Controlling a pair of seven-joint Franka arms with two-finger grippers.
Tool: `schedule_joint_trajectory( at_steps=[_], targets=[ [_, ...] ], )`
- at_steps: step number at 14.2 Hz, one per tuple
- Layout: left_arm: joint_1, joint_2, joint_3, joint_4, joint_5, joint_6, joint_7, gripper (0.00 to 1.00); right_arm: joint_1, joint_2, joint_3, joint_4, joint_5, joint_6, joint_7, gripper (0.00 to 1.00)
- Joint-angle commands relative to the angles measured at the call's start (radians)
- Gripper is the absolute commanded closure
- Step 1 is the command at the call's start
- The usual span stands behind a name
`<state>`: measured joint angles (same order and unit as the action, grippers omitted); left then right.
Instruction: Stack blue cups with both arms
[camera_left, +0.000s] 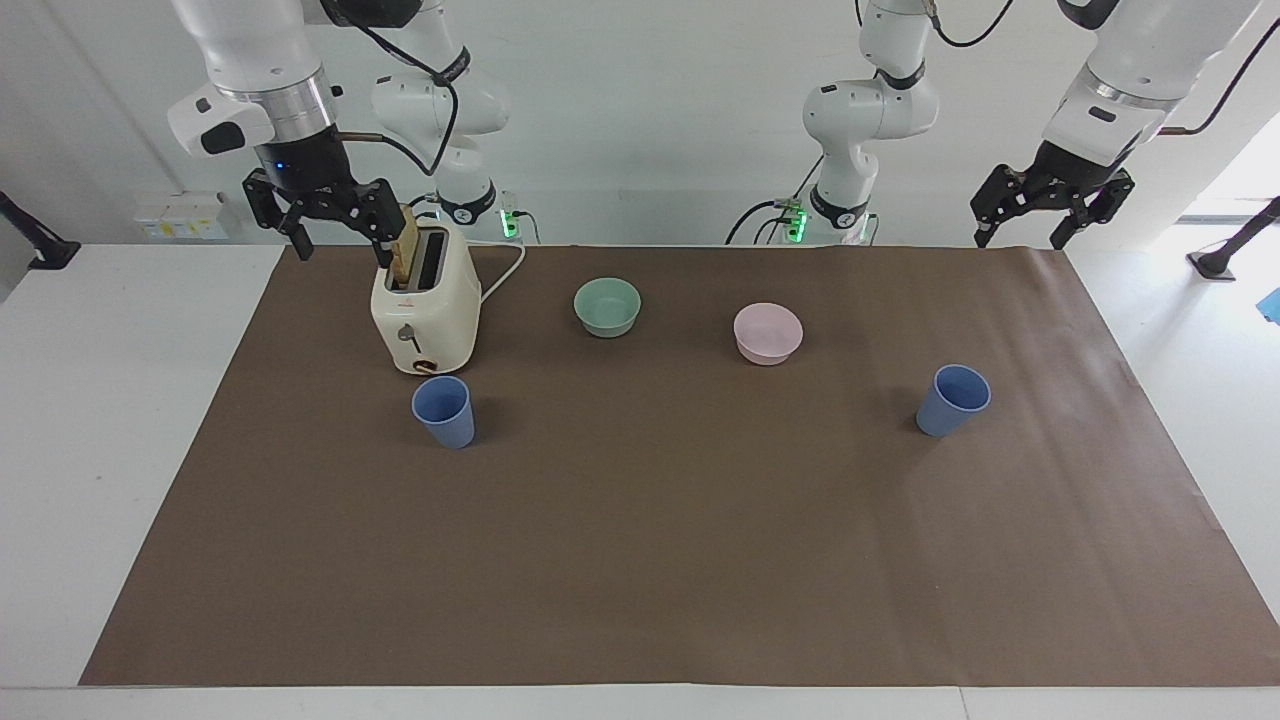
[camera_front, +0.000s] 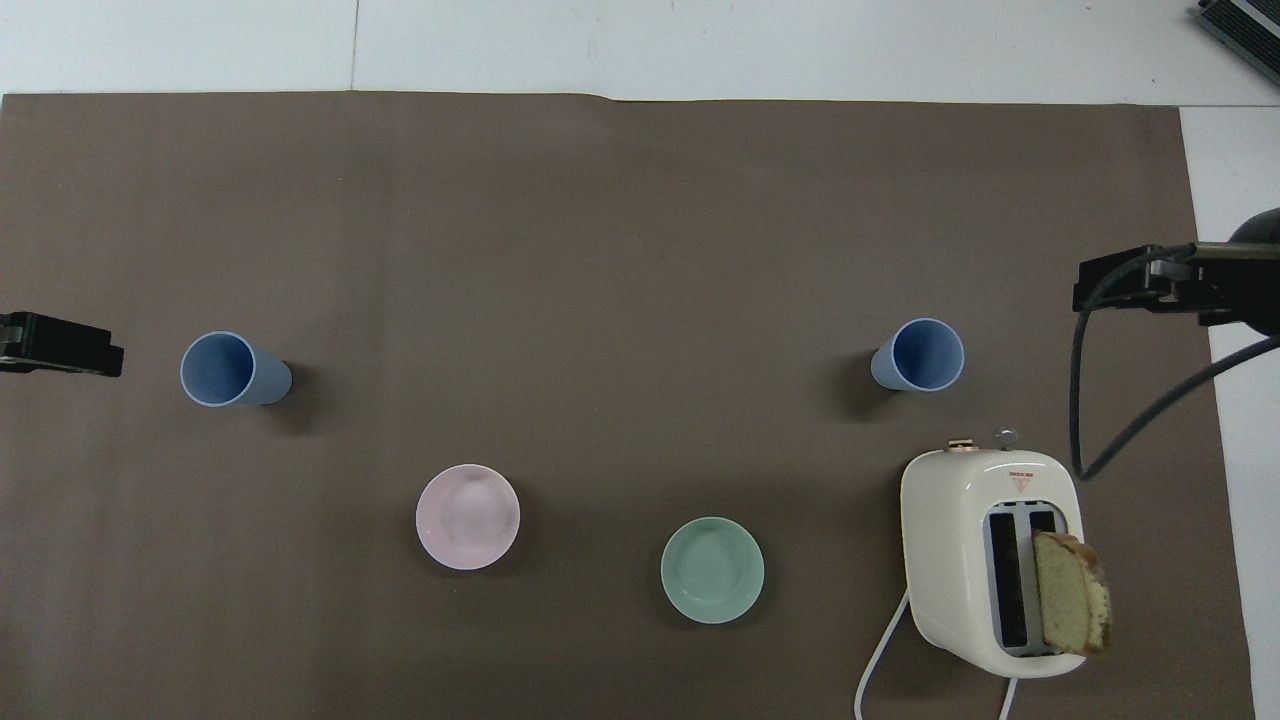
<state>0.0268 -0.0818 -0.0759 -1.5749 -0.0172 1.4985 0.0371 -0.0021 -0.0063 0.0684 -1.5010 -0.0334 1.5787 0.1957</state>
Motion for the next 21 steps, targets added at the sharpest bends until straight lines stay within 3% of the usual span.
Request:
schedule_joint_trajectory(
  at_steps=[1,8,11,15,21],
  targets=[
    [-0.005,-0.012,0.002,-0.007,0.000,-0.004,-0.002,0.00,-0.007,-0.024,0.004,-0.028,-0.010,0.001,0.013,0.00],
    [0.021,-0.007,0.010,-0.025,0.000,0.077,0.000,0.00,-0.007,-0.024,0.004,-0.028,-0.008,0.001,0.013,0.00],
    [0.080,0.007,0.010,-0.072,0.000,0.156,0.007,0.00,-0.007,-0.024,0.004,-0.028,-0.008,0.001,0.013,0.00],
    [0.120,0.051,0.010,-0.204,0.000,0.348,0.006,0.00,-0.007,-0.024,0.004,-0.028,-0.008,0.001,0.013,0.00],
    [0.150,0.100,0.008,-0.341,-0.013,0.497,0.003,0.00,-0.007,-0.024,0.004,-0.028,-0.008,0.001,0.013,0.00]
  ],
)
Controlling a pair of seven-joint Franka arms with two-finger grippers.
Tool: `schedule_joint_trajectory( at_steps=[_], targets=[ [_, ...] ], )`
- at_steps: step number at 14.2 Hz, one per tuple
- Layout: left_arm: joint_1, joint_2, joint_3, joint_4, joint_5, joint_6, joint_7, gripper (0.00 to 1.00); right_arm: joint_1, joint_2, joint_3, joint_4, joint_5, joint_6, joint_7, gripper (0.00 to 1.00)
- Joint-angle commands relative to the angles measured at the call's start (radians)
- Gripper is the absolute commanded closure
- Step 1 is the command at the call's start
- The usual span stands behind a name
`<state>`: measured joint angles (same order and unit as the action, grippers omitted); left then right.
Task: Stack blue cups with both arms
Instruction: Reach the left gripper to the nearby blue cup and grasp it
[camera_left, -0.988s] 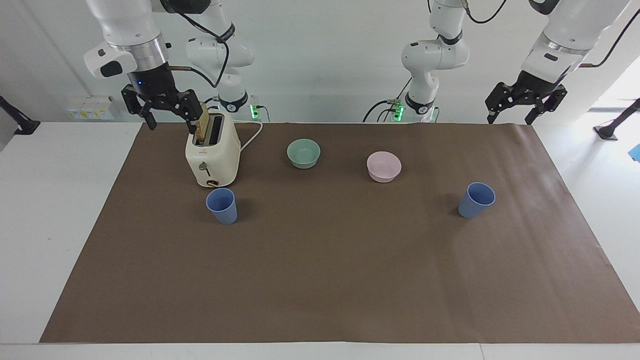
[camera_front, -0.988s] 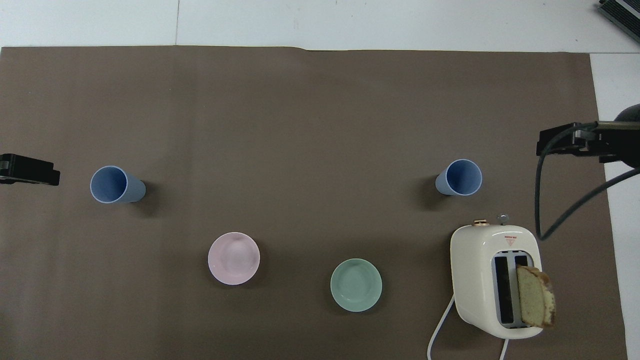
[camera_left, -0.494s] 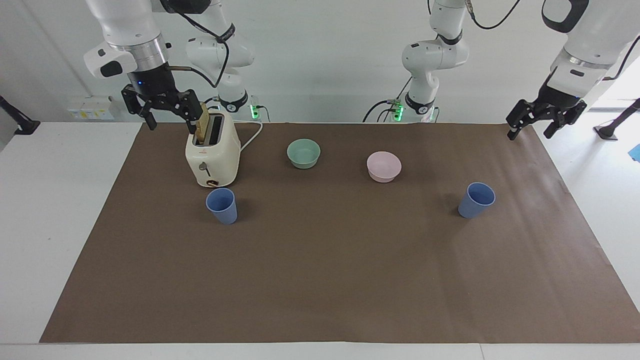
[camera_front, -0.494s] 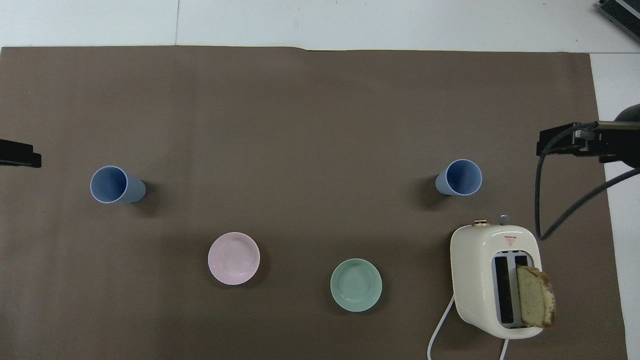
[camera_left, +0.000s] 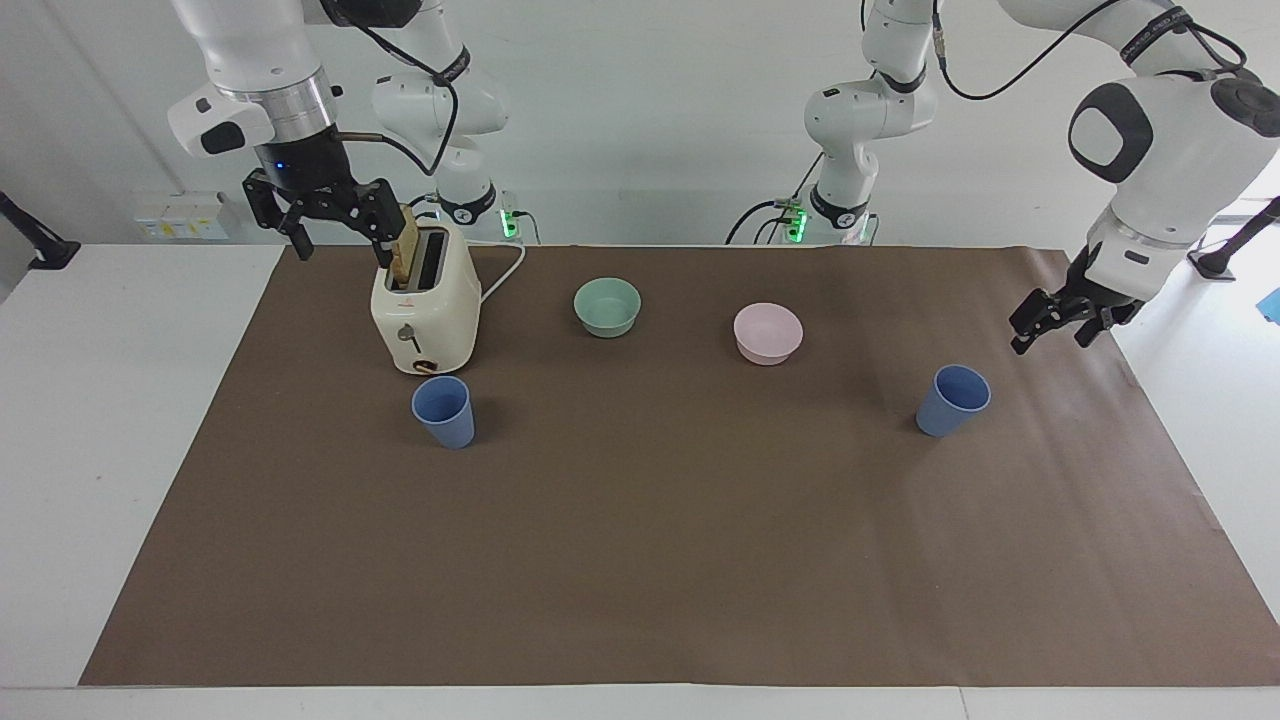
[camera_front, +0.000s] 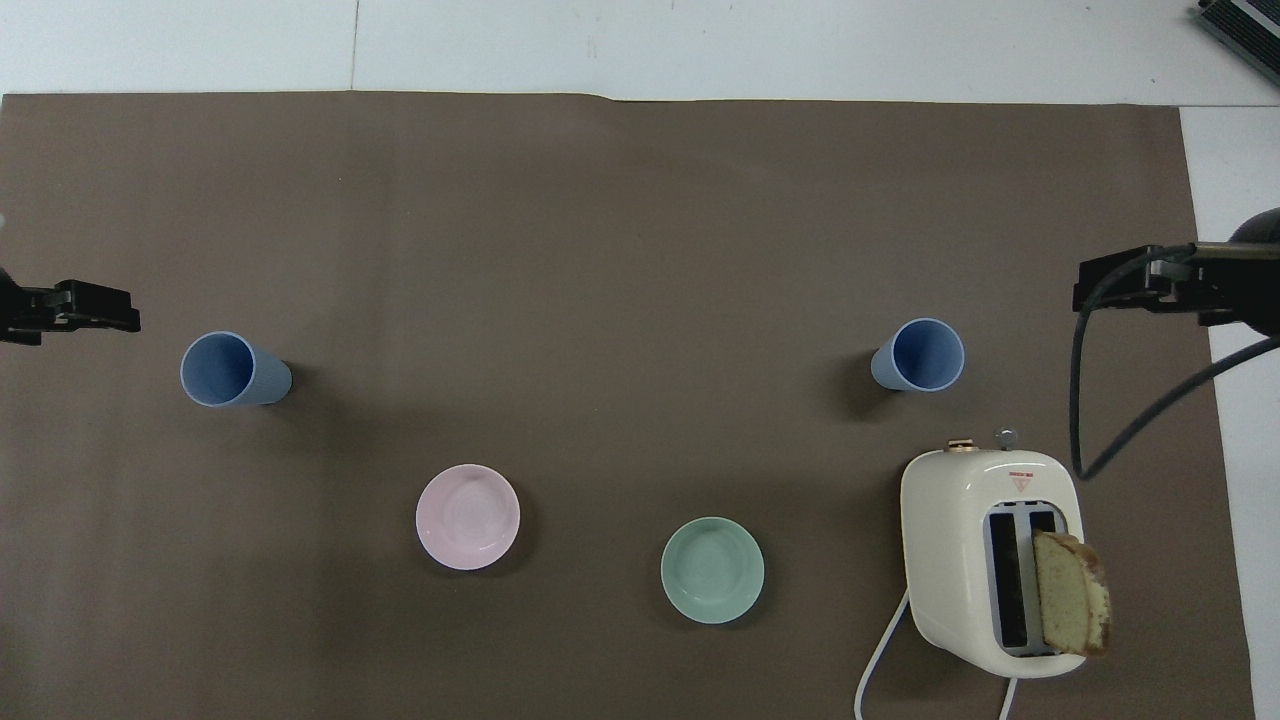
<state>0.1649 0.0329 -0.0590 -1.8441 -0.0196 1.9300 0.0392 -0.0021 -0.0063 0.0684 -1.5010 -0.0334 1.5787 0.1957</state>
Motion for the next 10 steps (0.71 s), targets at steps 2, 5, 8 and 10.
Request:
schedule_joint_trajectory(
  at_steps=[2,5,8,10],
  targets=[
    [0.004,-0.007,-0.009,-0.145,-0.016,0.142,0.002,0.00,-0.007,-0.024,0.004,-0.028,-0.010,0.001,0.013,0.00],
    [-0.002,0.032,-0.009,-0.165,-0.017,0.173,0.005,0.00,-0.007,-0.024,0.004,-0.028,-0.008,0.001,0.013,0.00],
    [-0.001,0.038,-0.009,-0.222,-0.017,0.240,0.027,0.00,-0.007,-0.024,0.004,-0.028,-0.008,0.001,0.013,0.00],
    [0.007,0.030,-0.009,-0.244,-0.017,0.245,0.057,0.00,-0.007,-0.024,0.004,-0.028,-0.008,0.001,0.013,0.00]
  ],
)
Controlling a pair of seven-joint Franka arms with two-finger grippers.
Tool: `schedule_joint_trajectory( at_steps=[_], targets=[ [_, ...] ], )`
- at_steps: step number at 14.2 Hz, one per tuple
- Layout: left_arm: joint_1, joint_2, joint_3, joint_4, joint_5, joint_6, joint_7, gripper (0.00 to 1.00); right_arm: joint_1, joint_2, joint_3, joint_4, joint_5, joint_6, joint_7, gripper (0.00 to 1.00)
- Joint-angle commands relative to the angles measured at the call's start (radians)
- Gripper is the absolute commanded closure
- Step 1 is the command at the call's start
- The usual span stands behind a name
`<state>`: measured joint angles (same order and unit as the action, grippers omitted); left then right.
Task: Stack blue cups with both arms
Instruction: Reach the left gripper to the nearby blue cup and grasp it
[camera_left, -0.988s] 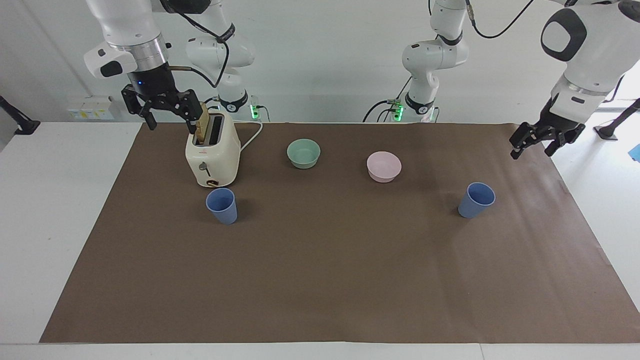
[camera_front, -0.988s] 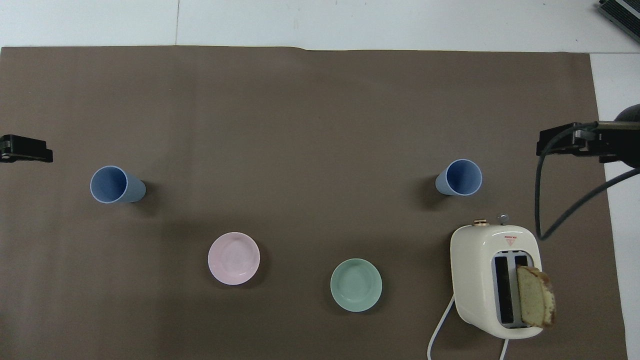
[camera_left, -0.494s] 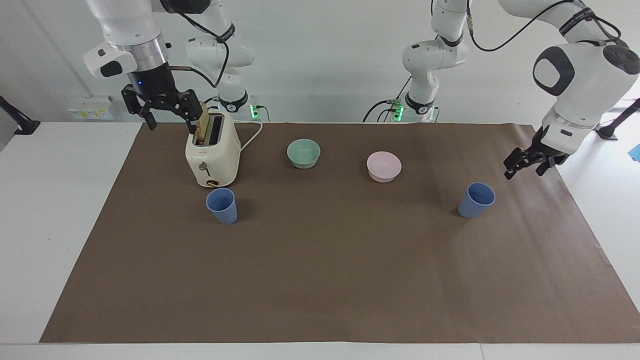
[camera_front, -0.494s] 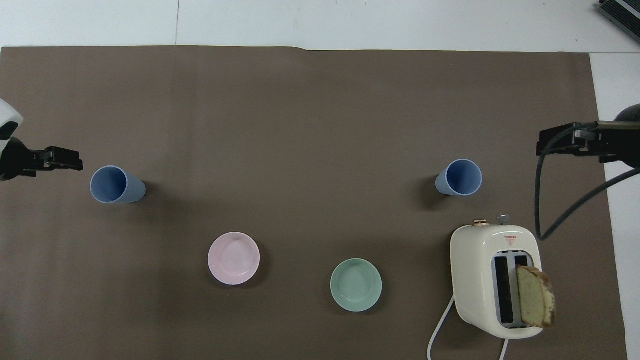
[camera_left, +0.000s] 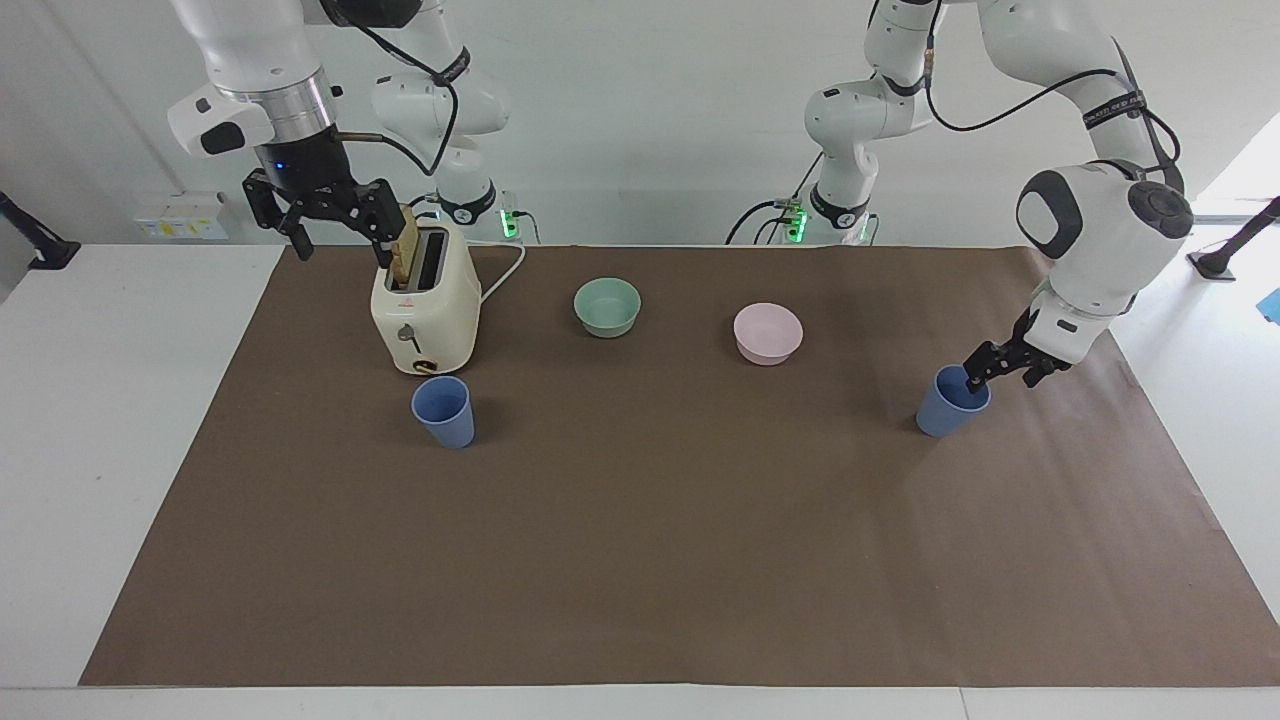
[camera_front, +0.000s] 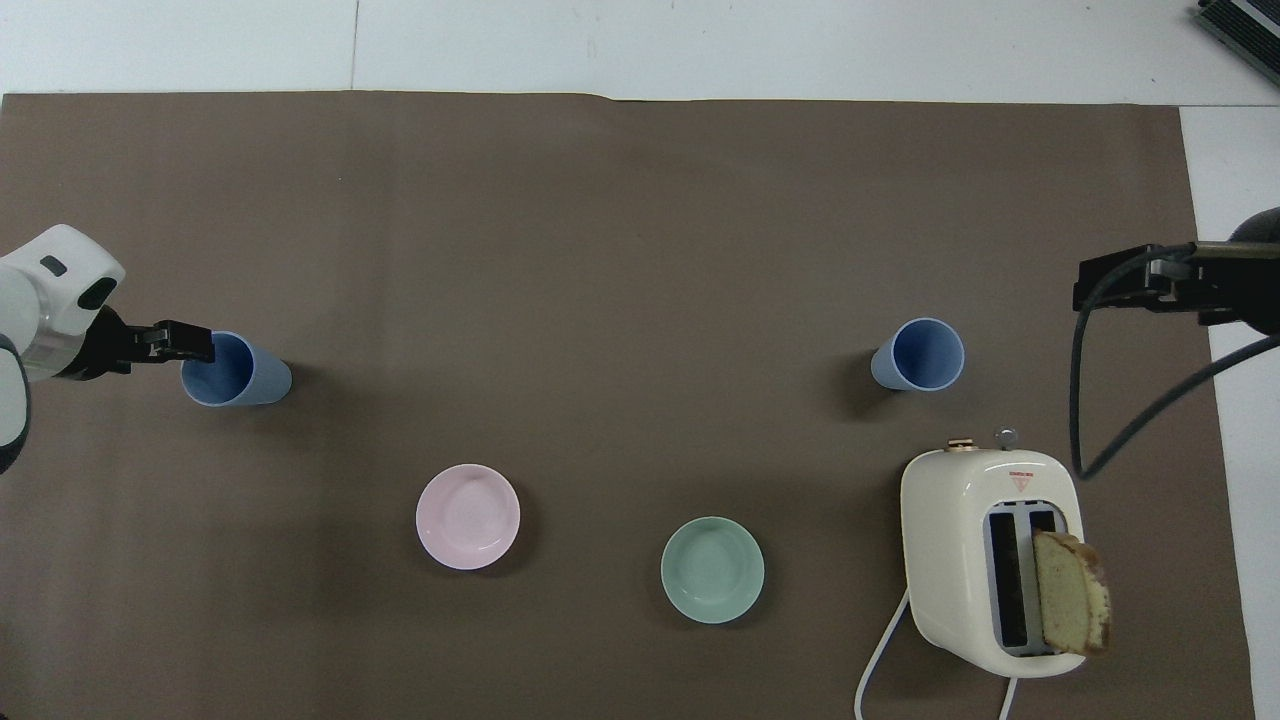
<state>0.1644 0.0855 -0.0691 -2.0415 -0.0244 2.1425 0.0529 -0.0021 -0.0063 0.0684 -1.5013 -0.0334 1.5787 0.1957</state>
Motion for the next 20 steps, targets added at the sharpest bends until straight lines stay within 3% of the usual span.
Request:
schedule_joint_trajectory(
  at_steps=[1,5,6,9,14,17,20],
  targets=[
    [0.013,-0.027,0.002,-0.063,-0.012,0.034,0.067,0.00,-0.007,-0.024,0.004,-0.028,-0.008,0.001,0.013,0.00],
    [0.010,0.008,0.002,-0.066,-0.014,0.062,0.065,0.00,-0.007,-0.024,0.004,-0.030,-0.008,0.001,0.013,0.00],
    [0.009,0.010,0.002,-0.065,-0.023,0.060,0.065,0.17,-0.007,-0.024,0.004,-0.028,-0.008,0.001,0.013,0.00],
    [0.000,0.017,0.002,-0.051,-0.054,0.057,0.065,1.00,-0.007,-0.024,0.004,-0.028,-0.010,0.001,0.013,0.00],
    [-0.002,0.059,-0.003,0.053,-0.054,0.011,0.061,1.00,-0.007,-0.024,0.004,-0.028,-0.010,0.001,0.013,0.00],
    [-0.009,0.051,-0.006,0.177,-0.084,-0.108,0.038,1.00,-0.007,-0.024,0.004,-0.028,-0.008,0.001,0.013,0.00],
    [-0.078,0.042,-0.018,0.291,-0.101,-0.219,-0.124,1.00,-0.007,-0.024,0.004,-0.028,-0.008,0.001,0.013,0.00]
  ],
)
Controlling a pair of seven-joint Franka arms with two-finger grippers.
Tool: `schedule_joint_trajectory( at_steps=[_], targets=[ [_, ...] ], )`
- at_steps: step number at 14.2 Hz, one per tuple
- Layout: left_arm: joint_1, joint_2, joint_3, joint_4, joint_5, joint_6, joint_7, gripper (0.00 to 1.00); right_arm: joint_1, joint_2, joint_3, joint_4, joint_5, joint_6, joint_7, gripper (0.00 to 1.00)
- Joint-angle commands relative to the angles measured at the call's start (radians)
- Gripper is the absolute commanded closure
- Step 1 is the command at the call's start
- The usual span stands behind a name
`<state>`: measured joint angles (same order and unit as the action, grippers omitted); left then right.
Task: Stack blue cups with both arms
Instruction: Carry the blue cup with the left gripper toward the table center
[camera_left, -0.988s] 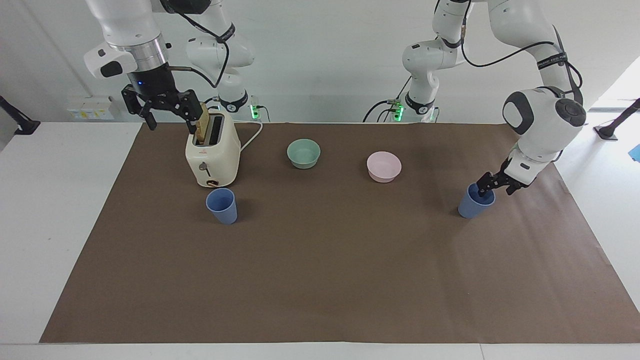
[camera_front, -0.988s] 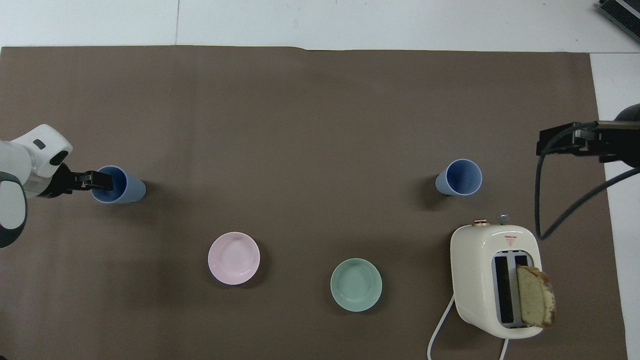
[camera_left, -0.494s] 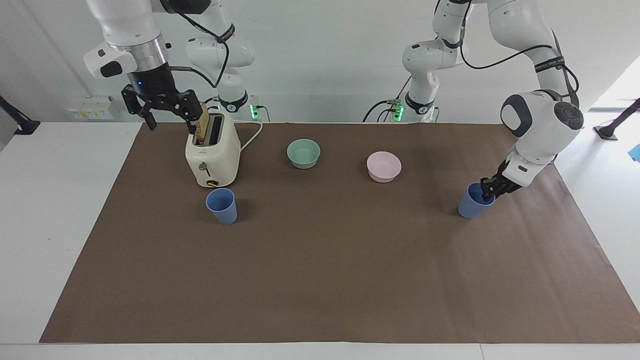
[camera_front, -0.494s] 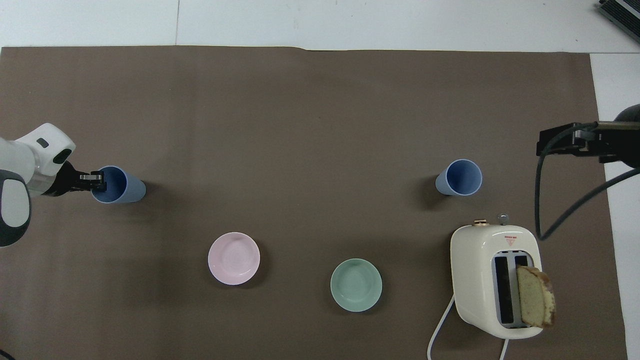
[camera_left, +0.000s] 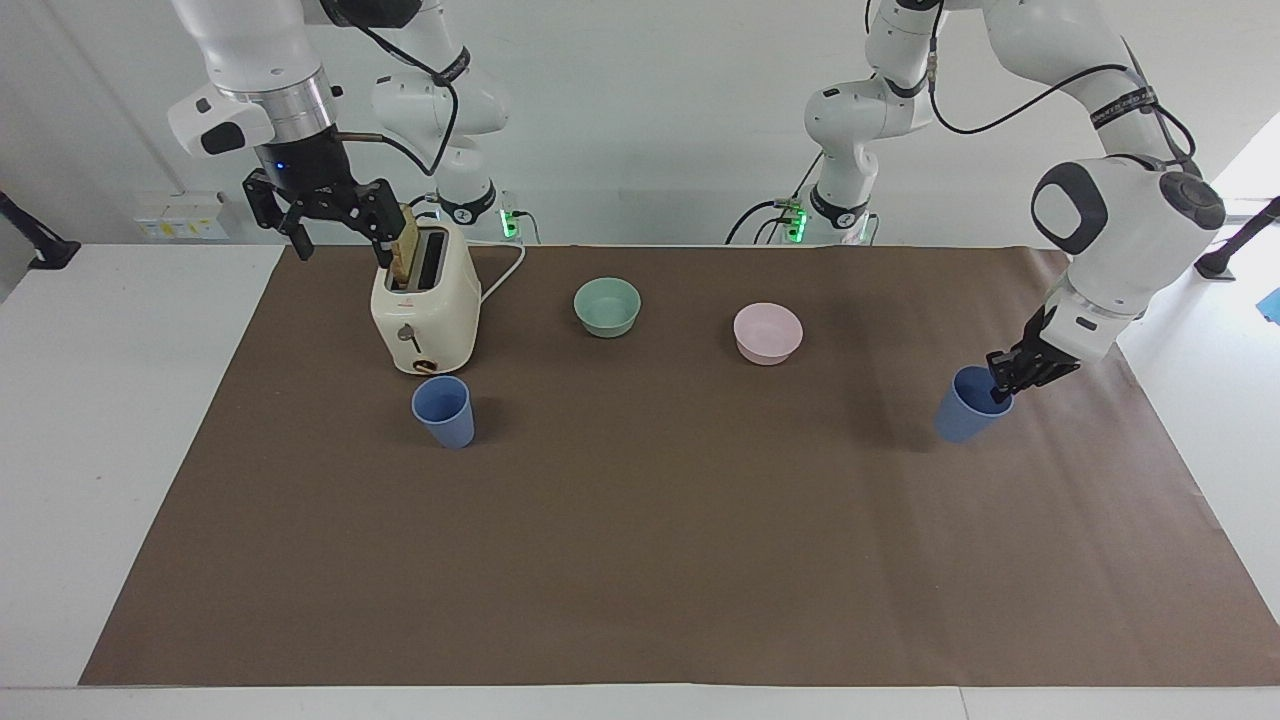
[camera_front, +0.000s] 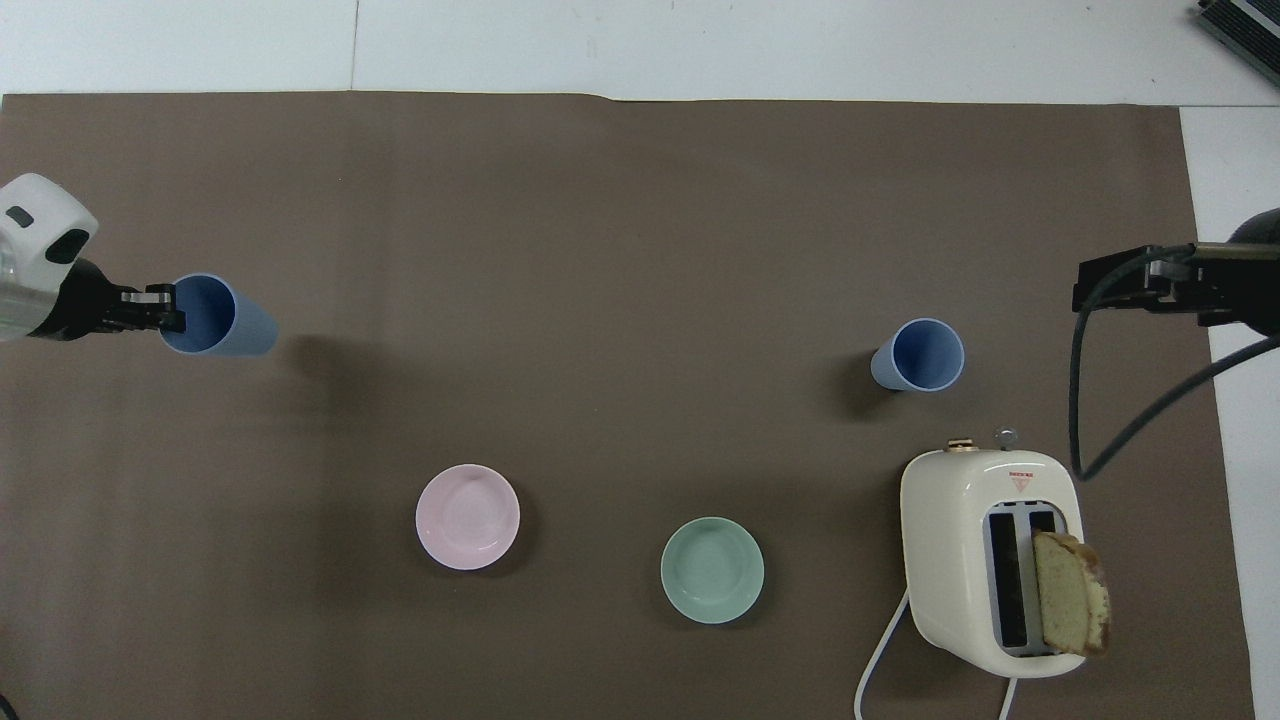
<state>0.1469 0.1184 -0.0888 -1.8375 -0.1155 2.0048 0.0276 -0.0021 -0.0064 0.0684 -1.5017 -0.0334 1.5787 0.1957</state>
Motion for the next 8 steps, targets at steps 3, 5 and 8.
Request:
schedule_joint_trajectory(
  at_steps=[3,5,8],
  targets=[
    [-0.212,0.021,0.003,0.136,0.002,-0.101,-0.308,1.00,-0.007,-0.024,0.004,-0.028,-0.008,0.001,0.014,0.00],
    [-0.286,0.024,0.001,0.138,0.003,-0.081,-0.409,1.00,-0.007,-0.024,0.004,-0.028,-0.008,0.001,0.013,0.00],
    [-0.412,0.052,0.001,0.135,0.003,-0.014,-0.518,1.00,-0.007,-0.024,0.004,-0.029,-0.008,0.001,0.013,0.00]
  ],
)
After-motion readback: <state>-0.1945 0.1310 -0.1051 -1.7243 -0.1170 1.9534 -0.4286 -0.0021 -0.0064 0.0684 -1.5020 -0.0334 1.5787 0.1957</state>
